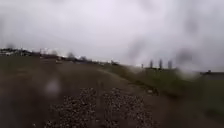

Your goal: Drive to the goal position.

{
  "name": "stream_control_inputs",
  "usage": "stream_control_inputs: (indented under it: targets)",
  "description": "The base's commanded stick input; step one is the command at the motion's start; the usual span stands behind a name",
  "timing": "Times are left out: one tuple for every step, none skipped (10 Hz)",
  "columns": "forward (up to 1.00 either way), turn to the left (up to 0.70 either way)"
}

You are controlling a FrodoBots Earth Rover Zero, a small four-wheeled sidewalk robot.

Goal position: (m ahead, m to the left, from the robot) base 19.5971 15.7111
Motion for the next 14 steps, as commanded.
stream_control_inputs:
  targets:
    - [1.0, 0.4]
    - [1.0, 0.4]
    - [1.0, 0.4]
    - [1.0, 0.4]
    - [1.0, 0.08]
    - [1.0, 0.01]
    - [1.0, 0.0]
    - [1.0, 0.0]
    - [1.0, 0.0]
    - [1.0, 0.0]
    - [1.0, 0.0]
    - [1.0, 0.0]
    - [1.0, 0.0]
    - [1.0, 0.0]
